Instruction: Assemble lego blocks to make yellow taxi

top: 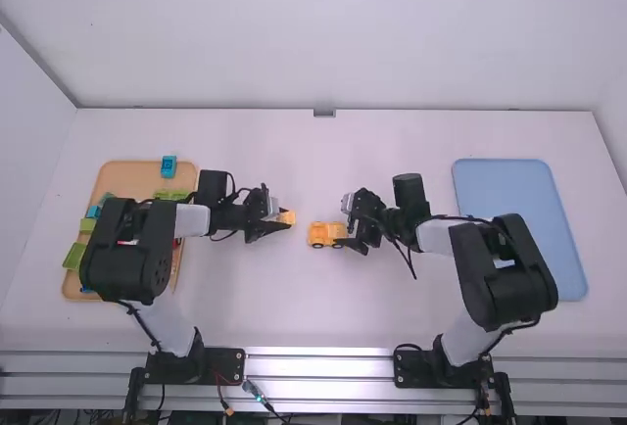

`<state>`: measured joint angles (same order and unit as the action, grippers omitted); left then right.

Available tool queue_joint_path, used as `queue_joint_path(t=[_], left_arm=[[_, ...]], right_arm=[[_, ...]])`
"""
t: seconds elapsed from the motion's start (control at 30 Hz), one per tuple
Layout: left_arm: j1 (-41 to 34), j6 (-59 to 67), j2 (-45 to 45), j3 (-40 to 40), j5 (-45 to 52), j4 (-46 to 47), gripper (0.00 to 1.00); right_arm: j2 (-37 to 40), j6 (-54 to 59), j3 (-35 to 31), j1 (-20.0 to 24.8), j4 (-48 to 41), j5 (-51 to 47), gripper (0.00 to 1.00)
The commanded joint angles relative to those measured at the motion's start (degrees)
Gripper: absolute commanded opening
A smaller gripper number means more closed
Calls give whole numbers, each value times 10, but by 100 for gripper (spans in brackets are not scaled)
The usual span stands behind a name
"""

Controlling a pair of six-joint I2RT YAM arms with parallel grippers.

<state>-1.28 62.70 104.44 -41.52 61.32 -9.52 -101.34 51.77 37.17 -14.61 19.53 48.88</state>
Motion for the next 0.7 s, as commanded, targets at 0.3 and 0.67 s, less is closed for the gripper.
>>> queue_joint_path(t=[0.3, 0.67], left_arm=[[-82, -5, -14, -2, 6, -15, 8], [-106, -68, -14, -2, -32, -50, 6]], right_arm=[[-111, 38, -5, 4, 75, 59, 100], [-165, 40, 28, -6, 84, 83, 98]])
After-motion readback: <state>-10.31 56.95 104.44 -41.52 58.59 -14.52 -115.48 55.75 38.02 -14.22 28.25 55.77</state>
